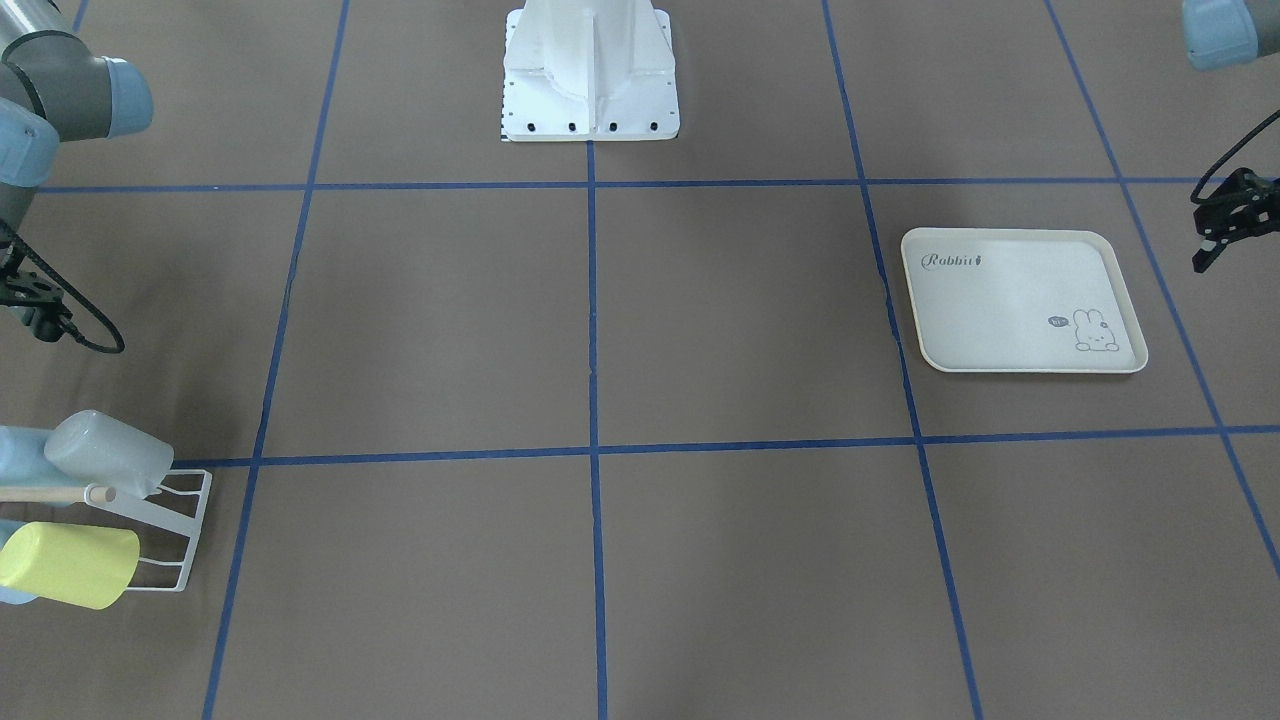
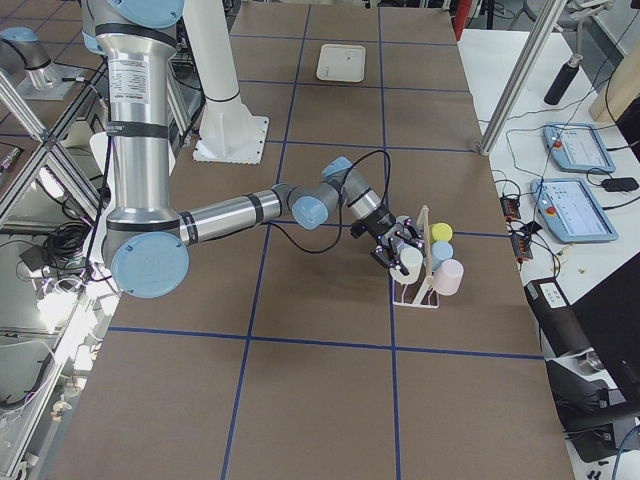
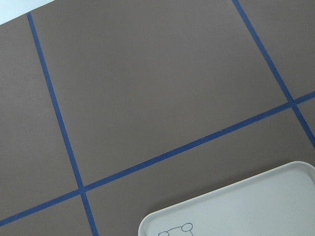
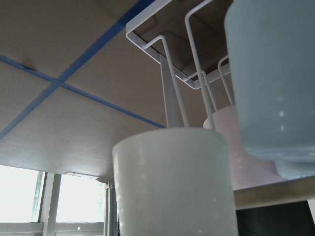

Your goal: Transfer IKEA cup to right arm and place on rack

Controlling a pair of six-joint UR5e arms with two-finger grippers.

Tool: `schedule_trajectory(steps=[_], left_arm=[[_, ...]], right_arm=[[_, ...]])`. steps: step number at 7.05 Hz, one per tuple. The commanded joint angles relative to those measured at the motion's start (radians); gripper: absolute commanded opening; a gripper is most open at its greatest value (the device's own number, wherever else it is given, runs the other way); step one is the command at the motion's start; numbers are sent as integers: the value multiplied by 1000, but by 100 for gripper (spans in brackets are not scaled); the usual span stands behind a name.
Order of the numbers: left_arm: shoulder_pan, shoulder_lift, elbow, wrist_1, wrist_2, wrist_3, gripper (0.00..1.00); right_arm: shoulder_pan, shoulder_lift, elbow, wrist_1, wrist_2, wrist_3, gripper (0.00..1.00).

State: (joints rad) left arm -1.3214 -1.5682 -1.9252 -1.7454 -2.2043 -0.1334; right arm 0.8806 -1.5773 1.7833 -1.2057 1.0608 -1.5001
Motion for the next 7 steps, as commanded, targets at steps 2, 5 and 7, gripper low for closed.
schedule_trajectory(steps=[2,5,7], left_arm=[[1,-1,2,0,0,0,100],[1,-1,2,0,0,-3,100],[1,-1,2,0,0,-3,100]], right_arm=[[-15,2,-15,0,-18,1,49],[-26,8,-16,-1,-21,-6,80],[-26,10,-15,2,-21,-8,98]])
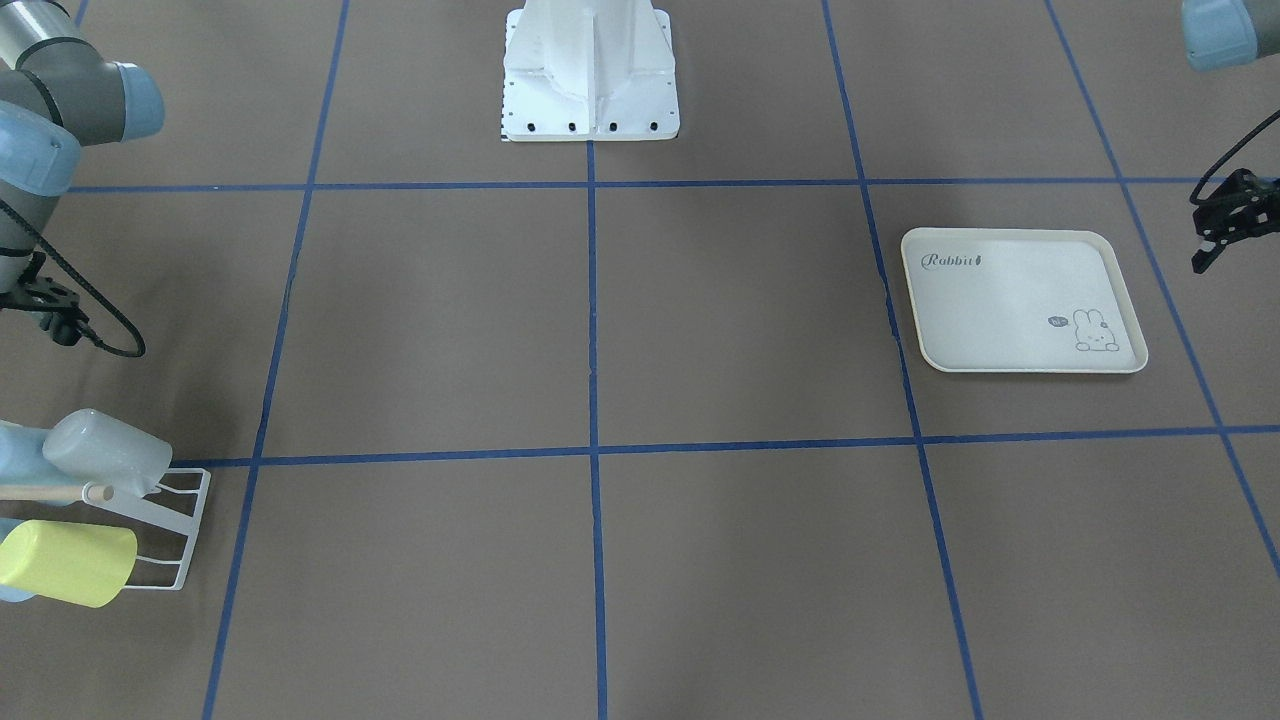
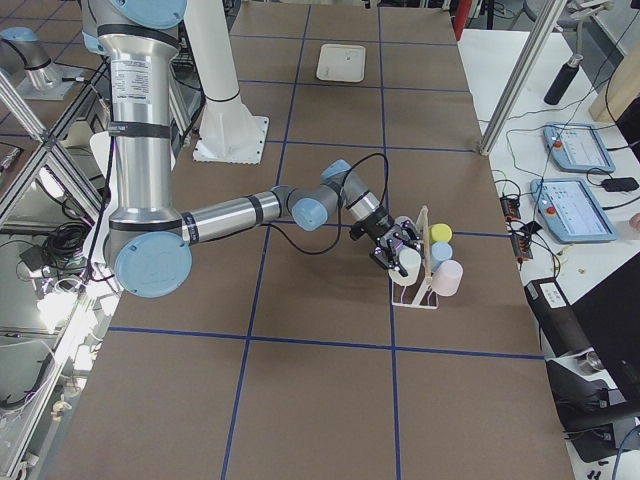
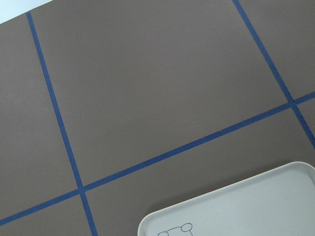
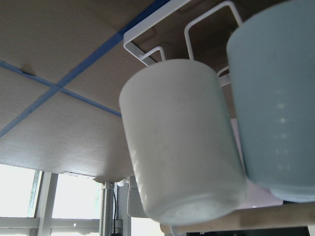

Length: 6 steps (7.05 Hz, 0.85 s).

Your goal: Transfer IKEA cup to right arm and place on rack

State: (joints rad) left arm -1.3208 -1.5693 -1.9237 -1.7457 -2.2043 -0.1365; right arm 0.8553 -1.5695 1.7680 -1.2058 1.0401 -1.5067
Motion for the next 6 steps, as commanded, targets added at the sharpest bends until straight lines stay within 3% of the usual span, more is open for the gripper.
schedule_trajectory(steps=[1,3,4,5,6], left_arm=[[0,0,0,0,0,0,100],[0,0,-1,0,0,-2,100],[-2,0,-6,0,0,-6,100],[-2,2,-6,0,0,-8,100],[-2,2,-8,0,0,-8,100]], right_arm=[[-1,3,2,2,1,-1,99],[4,23,45,0,9,12,99],[25,20,115,-4,26,16,99],[103,20,142,-5,117,52,99],[198,19,142,-5,278,160,99]])
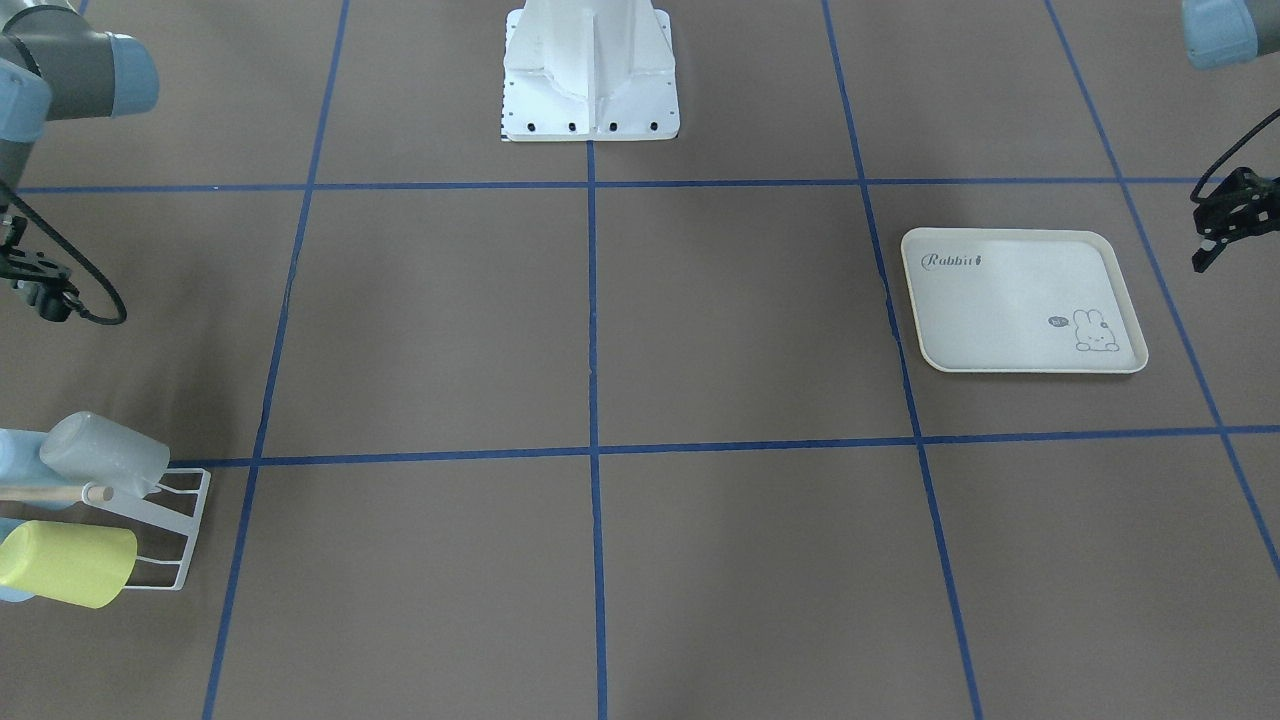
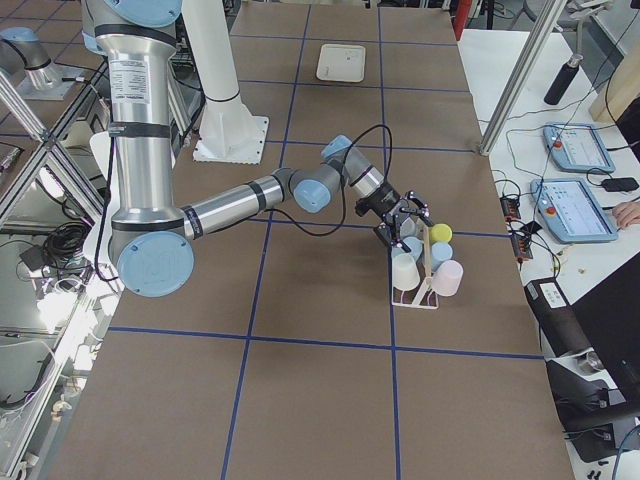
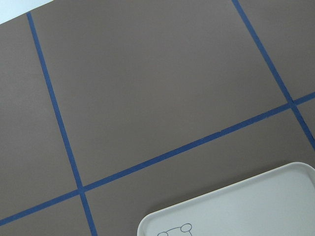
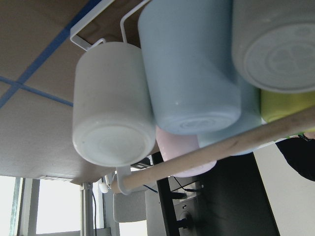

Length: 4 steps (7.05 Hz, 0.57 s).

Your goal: Transfer IKEA cup to right arm and place on rack

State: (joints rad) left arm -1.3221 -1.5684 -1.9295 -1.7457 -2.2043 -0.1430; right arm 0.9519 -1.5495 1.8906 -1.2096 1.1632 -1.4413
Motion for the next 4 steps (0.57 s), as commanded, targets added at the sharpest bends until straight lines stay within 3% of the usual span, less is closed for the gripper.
schedule_trajectory(steps=[1,4], left_arm=[[-2,1,-3,0,0,0,100],[-11,-1,0,0,2,5,100]], right_arm=[[190,-6,18,-2,319,170,99],[410,-40,-43,-31,747,397,99]])
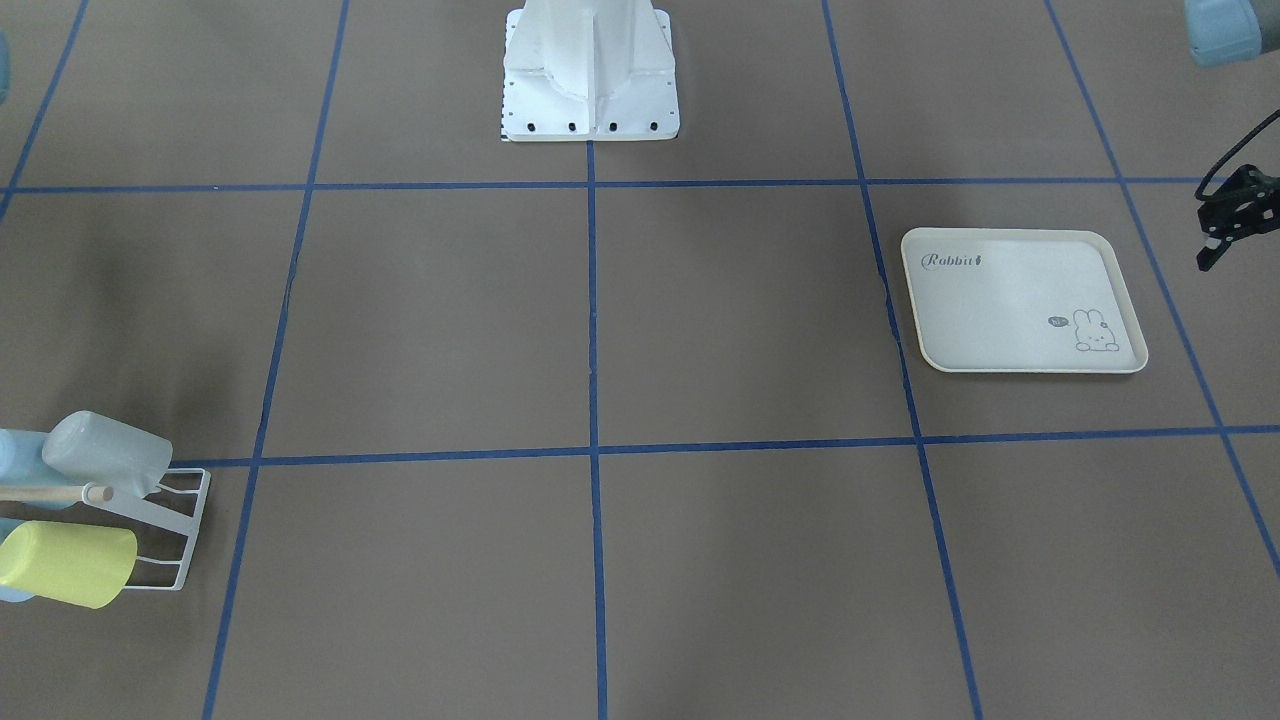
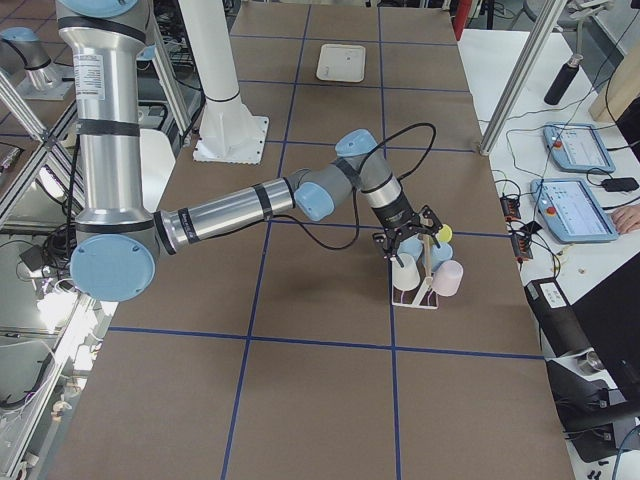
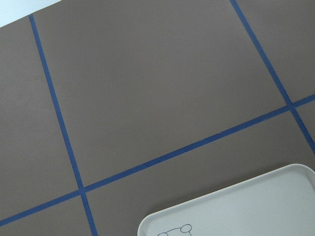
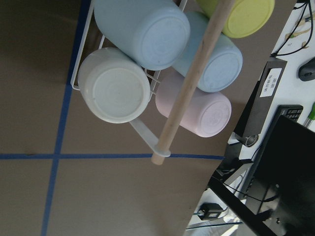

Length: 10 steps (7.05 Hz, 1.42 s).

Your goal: Transfer IKEA cup to right arm and place on rack

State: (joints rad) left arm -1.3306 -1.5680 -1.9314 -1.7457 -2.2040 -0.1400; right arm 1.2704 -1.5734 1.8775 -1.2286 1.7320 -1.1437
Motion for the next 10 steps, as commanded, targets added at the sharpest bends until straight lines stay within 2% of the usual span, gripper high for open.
schedule_trajectory(steps=[1,2,3,4,5,6,7,8,9,10], left_arm=[[-2,-1,5,0,0,3,100],[-2,-4,5,0,0,2,100],[-2,-4,5,0,0,3,100],[-12,-3,5,0,0,8,100],[-31,-4,8,5,4,54,100],[-60,-3,23,18,6,80,100],[-97,-3,60,17,6,91,100],[-152,-3,113,34,6,188,100],[-215,-3,156,46,6,259,100],[-261,8,182,46,4,298,100]], right_arm=[[151,-40,-61,-28,257,152,99],[199,-104,-63,-26,333,285,99],[214,-158,-63,-26,360,408,99],[224,-202,-64,-26,374,632,99],[224,-236,-70,-28,449,921,99],[224,-261,-81,-34,510,1031,99],[225,-269,-102,-105,558,1074,99],[265,-261,-92,-232,614,1107,99],[308,-257,-87,-285,616,1104,99],[311,-255,-92,-288,617,1104,99]])
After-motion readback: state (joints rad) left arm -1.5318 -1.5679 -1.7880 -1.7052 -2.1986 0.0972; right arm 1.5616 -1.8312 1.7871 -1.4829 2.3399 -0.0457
